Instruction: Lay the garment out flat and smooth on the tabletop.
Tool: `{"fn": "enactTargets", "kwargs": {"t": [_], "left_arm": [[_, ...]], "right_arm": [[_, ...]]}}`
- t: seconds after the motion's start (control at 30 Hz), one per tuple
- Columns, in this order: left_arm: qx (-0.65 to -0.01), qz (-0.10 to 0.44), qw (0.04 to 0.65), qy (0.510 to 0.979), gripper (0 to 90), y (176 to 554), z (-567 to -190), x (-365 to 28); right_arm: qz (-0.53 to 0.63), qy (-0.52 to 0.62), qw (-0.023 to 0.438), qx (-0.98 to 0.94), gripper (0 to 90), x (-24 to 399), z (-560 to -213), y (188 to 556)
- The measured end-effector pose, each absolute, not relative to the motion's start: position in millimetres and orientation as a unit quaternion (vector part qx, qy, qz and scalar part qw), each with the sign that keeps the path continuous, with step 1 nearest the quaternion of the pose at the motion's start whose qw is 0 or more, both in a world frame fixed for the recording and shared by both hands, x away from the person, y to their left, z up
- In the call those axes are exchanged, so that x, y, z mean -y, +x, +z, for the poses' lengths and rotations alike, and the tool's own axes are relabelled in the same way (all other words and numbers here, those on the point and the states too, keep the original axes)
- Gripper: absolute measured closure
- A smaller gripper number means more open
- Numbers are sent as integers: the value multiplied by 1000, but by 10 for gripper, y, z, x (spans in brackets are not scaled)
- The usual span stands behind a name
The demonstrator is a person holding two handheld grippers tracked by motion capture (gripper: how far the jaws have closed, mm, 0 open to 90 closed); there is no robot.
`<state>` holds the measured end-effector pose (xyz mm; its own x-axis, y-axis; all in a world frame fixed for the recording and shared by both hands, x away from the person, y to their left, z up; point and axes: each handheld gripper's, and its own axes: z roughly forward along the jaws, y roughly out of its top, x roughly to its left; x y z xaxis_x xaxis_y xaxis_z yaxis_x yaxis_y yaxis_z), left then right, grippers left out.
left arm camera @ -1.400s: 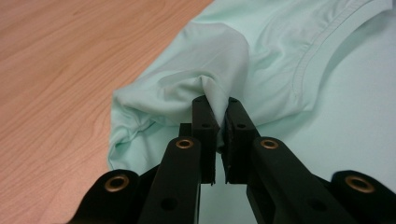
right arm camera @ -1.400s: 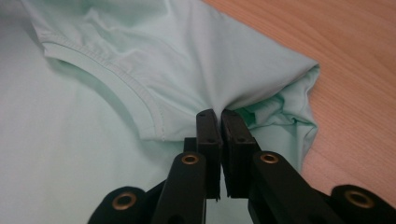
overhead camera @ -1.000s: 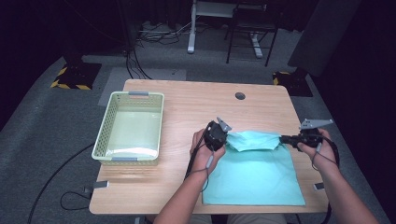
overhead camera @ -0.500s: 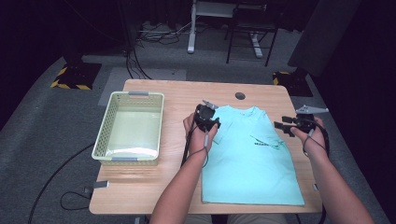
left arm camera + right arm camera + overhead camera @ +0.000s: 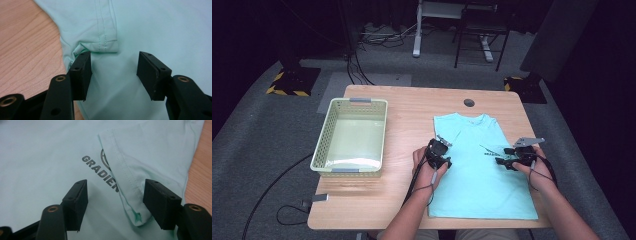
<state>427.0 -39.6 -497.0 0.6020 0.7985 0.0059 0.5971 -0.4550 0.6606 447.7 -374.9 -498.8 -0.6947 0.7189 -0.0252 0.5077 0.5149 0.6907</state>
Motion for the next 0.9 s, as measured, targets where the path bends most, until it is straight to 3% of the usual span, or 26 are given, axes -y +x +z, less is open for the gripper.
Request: {"fn": "enactTargets", "kwargs": {"t": [0.47, 0.9], "left_arm": [[-387, 176, 367, 827, 457, 3631, -5095, 445], [-366, 166, 372, 837, 455, 3232, -5104, 508]], "right_arm": [[380, 364, 178, -832, 372, 3961, -5095, 3927], [382, 361, 176, -832, 372, 4085, -5107, 3409]]}}
